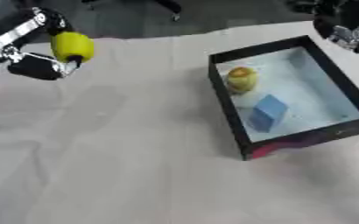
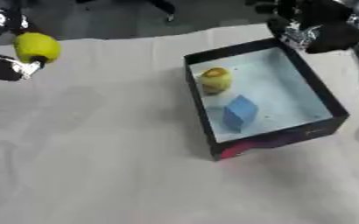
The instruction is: Pick up the objects with one hand, pass them to the other hand, and then place them into the box on the other side of the table.
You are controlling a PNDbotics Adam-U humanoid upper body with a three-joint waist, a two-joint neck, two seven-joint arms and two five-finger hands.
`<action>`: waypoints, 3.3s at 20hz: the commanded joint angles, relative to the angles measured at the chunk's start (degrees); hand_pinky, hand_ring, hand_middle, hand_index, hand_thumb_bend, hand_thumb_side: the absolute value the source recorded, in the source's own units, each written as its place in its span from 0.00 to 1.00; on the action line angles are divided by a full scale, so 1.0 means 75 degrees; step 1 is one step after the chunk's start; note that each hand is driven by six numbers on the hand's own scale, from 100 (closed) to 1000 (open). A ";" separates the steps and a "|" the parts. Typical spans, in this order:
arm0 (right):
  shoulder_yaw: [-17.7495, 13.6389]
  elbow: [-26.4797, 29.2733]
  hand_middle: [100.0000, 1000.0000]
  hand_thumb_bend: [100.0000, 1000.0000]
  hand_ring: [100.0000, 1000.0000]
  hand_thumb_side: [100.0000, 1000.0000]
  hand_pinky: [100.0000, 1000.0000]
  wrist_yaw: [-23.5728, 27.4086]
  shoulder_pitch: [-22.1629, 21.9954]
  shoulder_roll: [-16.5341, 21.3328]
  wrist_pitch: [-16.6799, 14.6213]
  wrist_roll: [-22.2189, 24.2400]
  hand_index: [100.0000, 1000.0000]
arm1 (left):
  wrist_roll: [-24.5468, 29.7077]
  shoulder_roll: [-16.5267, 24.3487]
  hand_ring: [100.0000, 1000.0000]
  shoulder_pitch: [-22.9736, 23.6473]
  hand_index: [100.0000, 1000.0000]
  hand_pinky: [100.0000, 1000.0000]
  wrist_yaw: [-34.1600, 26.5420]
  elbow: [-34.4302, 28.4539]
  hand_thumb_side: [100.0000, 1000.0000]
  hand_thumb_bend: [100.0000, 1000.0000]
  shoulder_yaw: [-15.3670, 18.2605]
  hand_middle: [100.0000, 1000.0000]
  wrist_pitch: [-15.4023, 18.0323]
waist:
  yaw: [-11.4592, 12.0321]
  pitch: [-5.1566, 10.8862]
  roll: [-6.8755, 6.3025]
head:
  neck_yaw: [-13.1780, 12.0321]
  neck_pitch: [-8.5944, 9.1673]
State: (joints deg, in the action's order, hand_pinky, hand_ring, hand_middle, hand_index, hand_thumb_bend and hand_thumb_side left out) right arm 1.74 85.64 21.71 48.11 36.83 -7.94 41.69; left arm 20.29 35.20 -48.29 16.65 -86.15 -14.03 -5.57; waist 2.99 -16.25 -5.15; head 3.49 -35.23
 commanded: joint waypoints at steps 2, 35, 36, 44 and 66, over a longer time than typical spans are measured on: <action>0.0136 0.0336 0.78 0.11 1.00 0.00 1.00 0.0069 0.0252 -0.0172 -0.0132 -0.0195 1.00 | -0.0306 -0.0063 0.67 0.0113 0.52 0.80 -0.0502 -0.0335 0.00 0.00 0.0054 0.55 -0.0195 | 0.0018 0.0985 0.0100 | 0.0117 -0.0059; 0.1402 -0.0109 0.77 0.19 1.00 0.00 1.00 -0.2044 0.1203 -0.2423 -0.1414 -0.0366 0.98 | -0.0896 -0.1410 0.59 0.0453 0.52 0.77 -0.1710 -0.2031 0.00 0.00 -0.0661 0.50 -0.0553 | 0.0266 0.0941 0.0069 | 0.0692 -0.0159; 0.1420 -0.0127 0.76 0.20 1.00 0.00 1.00 -0.2121 0.1224 -0.2456 -0.1424 -0.0407 0.97 | -0.0895 -0.1462 0.59 0.0451 0.53 0.77 -0.1728 -0.2043 0.00 0.00 -0.0677 0.50 -0.0565 | 0.0275 0.0939 0.0071 | 0.0701 -0.0159; 0.1524 -0.0244 0.75 0.27 1.00 0.00 0.99 -0.2778 0.1314 -0.2633 -0.1631 -0.0682 0.94 | -0.0959 -0.1939 0.58 0.0482 0.52 0.77 -0.1862 -0.2101 0.00 0.00 -0.0742 0.50 -0.0639 | 0.0313 0.0923 0.0068 | 0.0771 -0.0156; 0.1570 -0.0679 0.46 0.13 1.00 0.00 0.93 -0.3561 0.1234 -0.2851 -0.1796 -0.1076 0.83 | -0.1157 -0.2492 0.59 0.0748 0.54 0.78 -0.1905 -0.2371 0.01 0.00 -0.0695 0.50 -0.0557 | 0.0463 0.0869 0.0117 | 0.0768 -0.0308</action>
State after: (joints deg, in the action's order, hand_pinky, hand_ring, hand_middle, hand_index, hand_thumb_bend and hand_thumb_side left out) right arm 13.97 80.13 -5.51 56.42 15.47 -21.78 34.36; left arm 12.00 16.38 -42.17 2.56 -102.58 -19.92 -9.84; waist 6.43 -16.25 -5.13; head 9.63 -37.65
